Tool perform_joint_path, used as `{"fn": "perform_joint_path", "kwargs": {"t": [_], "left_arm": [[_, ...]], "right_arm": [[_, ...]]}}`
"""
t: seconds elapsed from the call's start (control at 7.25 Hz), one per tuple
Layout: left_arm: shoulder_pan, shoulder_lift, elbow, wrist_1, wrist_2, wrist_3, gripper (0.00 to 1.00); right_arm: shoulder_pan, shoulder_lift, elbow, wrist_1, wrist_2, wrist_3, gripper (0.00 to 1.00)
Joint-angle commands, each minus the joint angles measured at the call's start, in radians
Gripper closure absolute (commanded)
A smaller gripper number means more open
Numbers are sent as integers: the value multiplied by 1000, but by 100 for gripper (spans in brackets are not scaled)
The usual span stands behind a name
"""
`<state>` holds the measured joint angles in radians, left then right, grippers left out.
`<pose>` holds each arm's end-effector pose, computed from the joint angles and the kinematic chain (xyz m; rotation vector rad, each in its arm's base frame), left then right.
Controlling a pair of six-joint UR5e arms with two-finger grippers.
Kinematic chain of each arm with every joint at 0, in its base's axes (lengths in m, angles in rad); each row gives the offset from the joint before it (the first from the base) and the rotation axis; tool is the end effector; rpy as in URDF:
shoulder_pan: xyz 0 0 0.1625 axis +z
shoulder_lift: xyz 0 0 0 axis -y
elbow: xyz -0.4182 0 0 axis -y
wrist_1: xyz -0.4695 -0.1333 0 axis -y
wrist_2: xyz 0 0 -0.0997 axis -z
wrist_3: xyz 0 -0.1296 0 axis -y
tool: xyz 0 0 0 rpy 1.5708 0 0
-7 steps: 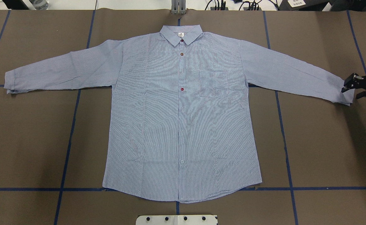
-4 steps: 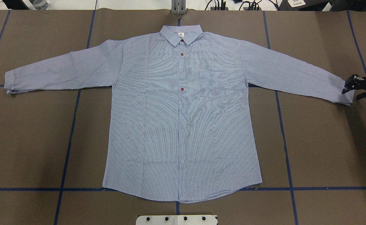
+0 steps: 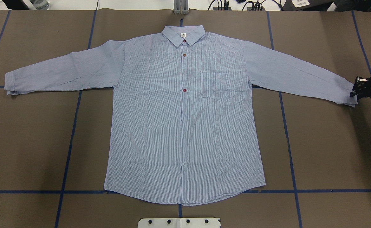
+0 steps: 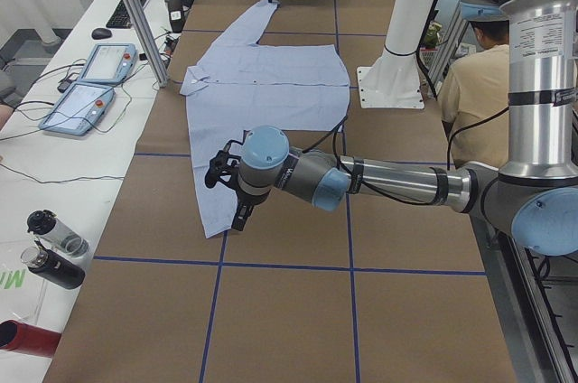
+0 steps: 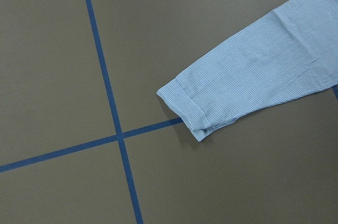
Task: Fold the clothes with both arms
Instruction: 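Move the right gripper to the sleeve cuff nearest it and grasp it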
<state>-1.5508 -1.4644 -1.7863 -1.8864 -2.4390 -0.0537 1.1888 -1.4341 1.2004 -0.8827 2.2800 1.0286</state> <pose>-0.0234 -0.5482 0.5624 0.3656 0.8684 0.1531 -0.1956 -0.6181 0.7301 -0.1214 -0.8190 0.4486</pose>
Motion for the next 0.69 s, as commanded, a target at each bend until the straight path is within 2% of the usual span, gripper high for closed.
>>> {"fn": "perform_joint_path", "kwargs": {"t": [0.0,0.28,0.55], "left_arm": [[0,1,-2,1,0,0,0],[-2,4,-15,1,0,0,0],[-2,6,-25,4,0,0,0]], "right_arm": [[0,9,-4,1,4,-4,100],[15,17,16,-5,41,4,100],[35,3,114,-7,59,8,100]]}}
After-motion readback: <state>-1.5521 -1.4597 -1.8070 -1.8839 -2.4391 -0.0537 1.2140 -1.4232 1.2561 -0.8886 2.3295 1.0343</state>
